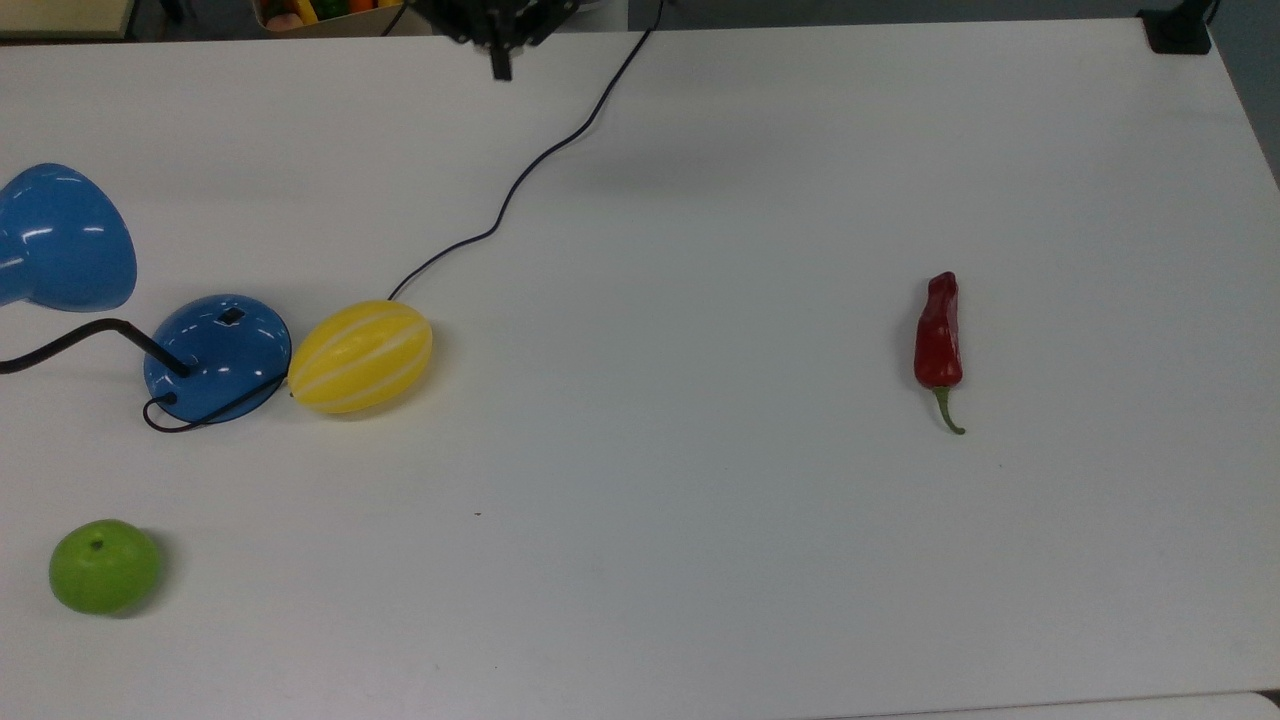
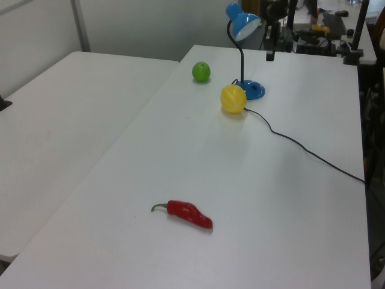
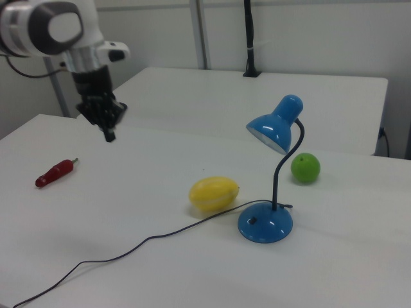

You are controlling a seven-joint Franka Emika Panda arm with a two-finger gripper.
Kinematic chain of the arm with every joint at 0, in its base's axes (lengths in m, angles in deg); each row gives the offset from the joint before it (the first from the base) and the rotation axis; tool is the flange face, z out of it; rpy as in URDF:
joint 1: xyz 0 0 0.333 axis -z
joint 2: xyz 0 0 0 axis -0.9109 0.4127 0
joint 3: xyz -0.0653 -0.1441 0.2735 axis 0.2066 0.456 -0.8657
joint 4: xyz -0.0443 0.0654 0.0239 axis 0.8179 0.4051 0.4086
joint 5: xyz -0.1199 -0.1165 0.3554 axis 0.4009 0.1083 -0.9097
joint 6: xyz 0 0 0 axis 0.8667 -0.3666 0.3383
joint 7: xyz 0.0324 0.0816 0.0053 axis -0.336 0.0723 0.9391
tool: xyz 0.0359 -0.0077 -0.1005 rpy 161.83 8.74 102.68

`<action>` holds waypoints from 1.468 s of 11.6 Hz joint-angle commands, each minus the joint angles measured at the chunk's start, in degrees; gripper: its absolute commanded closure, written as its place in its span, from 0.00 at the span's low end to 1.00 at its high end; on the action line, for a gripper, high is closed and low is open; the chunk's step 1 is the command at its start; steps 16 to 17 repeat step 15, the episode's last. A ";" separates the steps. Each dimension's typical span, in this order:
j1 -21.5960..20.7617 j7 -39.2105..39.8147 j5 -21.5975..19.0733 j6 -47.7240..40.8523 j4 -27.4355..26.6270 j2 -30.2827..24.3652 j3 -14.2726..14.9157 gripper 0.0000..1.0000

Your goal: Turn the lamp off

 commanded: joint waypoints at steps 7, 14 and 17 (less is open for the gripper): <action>-3.28 3.15 0.75 -3.55 -0.61 -2.33 1.38 0.00; -1.18 2.63 1.37 -3.72 0.00 -2.77 1.64 0.00; -1.00 2.63 1.37 -3.90 0.00 -3.12 1.64 0.00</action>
